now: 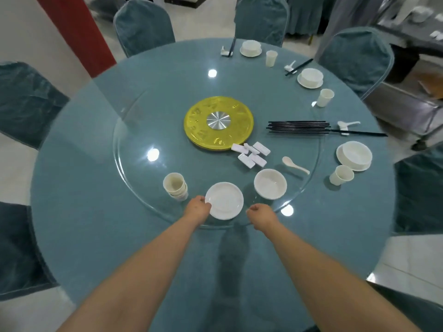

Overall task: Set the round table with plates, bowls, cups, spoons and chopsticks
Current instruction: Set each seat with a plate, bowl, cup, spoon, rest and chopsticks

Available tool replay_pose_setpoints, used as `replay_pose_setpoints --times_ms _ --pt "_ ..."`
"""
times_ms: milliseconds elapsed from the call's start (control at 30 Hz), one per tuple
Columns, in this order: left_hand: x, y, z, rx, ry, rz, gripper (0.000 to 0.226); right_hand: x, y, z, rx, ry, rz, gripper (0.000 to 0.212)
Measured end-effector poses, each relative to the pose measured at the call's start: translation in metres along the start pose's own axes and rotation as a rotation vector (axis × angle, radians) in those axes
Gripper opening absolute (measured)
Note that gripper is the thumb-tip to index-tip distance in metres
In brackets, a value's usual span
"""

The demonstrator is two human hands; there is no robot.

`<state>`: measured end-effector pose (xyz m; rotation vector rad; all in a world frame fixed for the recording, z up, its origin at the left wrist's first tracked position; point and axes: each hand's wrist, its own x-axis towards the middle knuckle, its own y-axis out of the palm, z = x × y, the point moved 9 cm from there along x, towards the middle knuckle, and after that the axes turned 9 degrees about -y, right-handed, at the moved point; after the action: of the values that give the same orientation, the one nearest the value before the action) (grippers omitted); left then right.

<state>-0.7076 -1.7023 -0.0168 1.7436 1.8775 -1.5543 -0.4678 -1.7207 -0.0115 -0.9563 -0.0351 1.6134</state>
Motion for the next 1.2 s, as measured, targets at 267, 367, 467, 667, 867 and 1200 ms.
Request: replay_pose_setpoints --times_ms 267,367,467,667,867,1200 --pt "0.035 0.022 -0.004 0.096 0.020 0.095 0.030 0.036 0.034 0.001 -0.062 0.070 0.081 0.053" --pt "0.041 0.025 -0.001 0.084 0.016 0.094 0.024 0.044 0.040 0.005 -0.059 0.065 0.094 0.037" --pt "0.047 0.025 0.001 0.044 0.002 0.075 0.017 0.051 0.043 0.005 -0.025 0.077 0.076 0.034" --pt "0.051 0.022 0.006 -0.077 -0.053 0.020 0.014 0.056 0.043 0.013 -0.106 0.047 0.058 0.037" --pt "0.045 0.011 0.020 -0.384 -0.185 -0.053 0.018 0.053 0.032 0.015 -0.087 0.034 -0.070 0.017" --pt "0.014 0.015 0.004 -0.409 -0.080 -0.094 0.017 0.025 -0.012 -0.002 0.242 0.017 -0.250 0.014"
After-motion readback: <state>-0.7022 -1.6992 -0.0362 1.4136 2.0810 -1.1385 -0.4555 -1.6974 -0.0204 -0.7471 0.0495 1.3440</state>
